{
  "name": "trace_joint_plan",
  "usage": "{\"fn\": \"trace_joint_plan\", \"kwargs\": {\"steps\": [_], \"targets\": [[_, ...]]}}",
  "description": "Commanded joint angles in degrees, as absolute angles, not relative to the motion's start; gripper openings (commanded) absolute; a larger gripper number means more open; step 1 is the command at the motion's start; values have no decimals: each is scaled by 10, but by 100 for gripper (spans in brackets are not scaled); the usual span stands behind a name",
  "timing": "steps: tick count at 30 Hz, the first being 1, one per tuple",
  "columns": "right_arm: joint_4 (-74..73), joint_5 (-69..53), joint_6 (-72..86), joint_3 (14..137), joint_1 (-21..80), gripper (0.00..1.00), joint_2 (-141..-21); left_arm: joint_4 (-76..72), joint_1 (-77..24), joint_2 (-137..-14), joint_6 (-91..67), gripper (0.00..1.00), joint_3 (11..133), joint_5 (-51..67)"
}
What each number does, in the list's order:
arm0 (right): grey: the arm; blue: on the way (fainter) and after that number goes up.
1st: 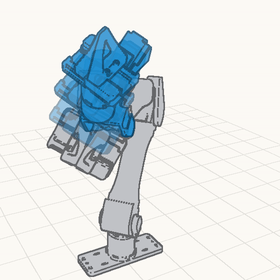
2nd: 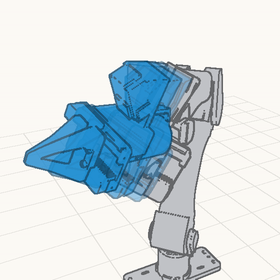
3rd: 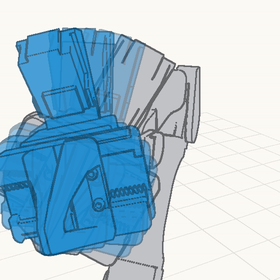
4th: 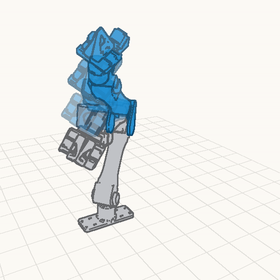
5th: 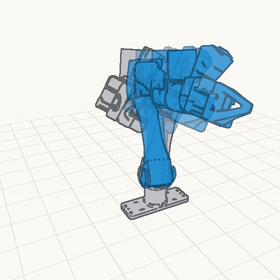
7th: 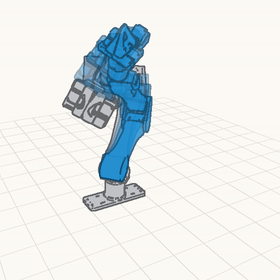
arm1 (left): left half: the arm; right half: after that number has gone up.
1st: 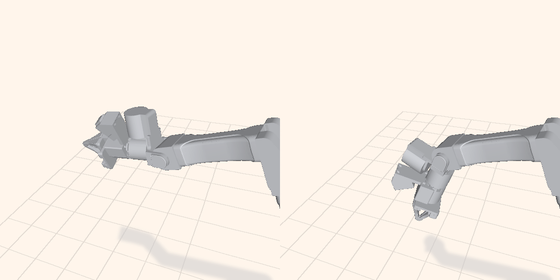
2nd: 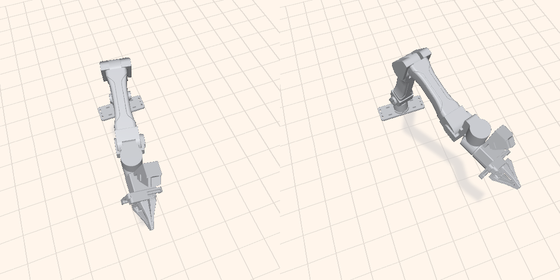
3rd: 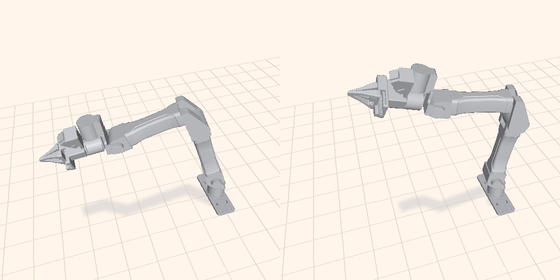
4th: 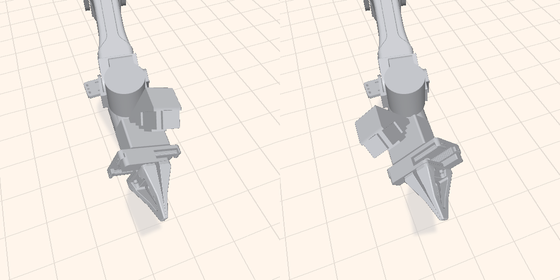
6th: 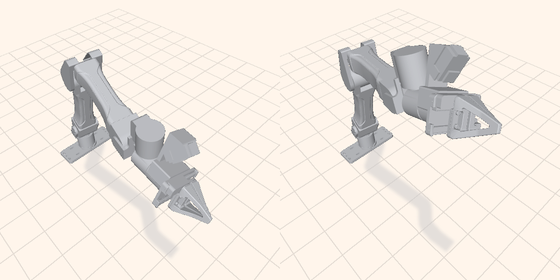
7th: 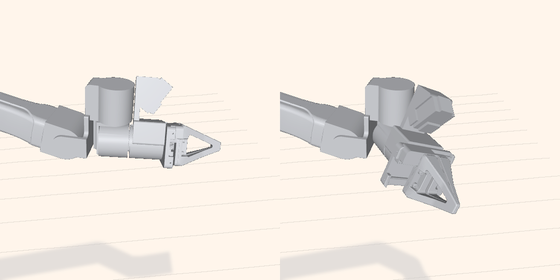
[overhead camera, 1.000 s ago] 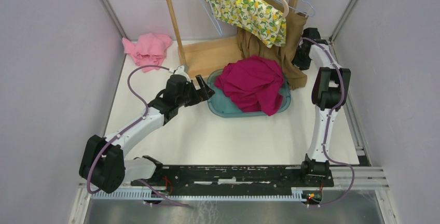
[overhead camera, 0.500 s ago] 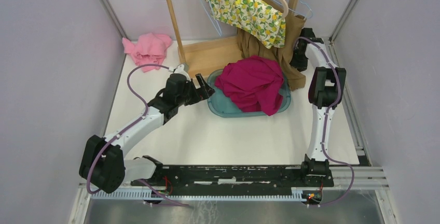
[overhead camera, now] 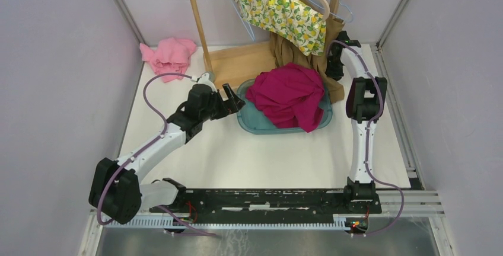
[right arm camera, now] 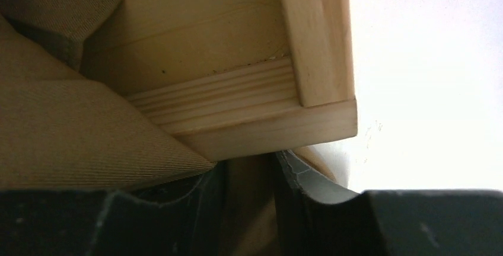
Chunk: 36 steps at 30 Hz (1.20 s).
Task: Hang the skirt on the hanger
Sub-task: Pick up the hanger from the clothesline.
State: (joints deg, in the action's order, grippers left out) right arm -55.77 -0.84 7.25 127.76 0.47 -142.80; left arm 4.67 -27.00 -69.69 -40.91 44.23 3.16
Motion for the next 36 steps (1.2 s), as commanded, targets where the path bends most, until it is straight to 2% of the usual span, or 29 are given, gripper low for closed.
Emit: {"fn": "trace_joint_plan", "kwargs": {"steps": [1,6,11,14,22,25,36], "targets": [[-517,53,79,1255,17,36,-1483,47,-268,-677,-403,99,455,28],[-509,62,82,1202,18,30,-1436,46,-268,-676,-403,99,452,32],[-545,63,81,1180,19,16,-1407,40,-268,-670,-407,99,442,36],[-540,59,84,1130,21,14,-1376,37,-269,-663,-413,99,436,39],[-502,55,91,991,22,12,-1292,32,-269,-645,-415,99,421,44],[-491,50,92,948,23,6,-1270,24,-268,-645,-419,99,415,49],[-453,51,97,821,29,7,-1178,10,-270,-652,-419,99,409,56]]}}
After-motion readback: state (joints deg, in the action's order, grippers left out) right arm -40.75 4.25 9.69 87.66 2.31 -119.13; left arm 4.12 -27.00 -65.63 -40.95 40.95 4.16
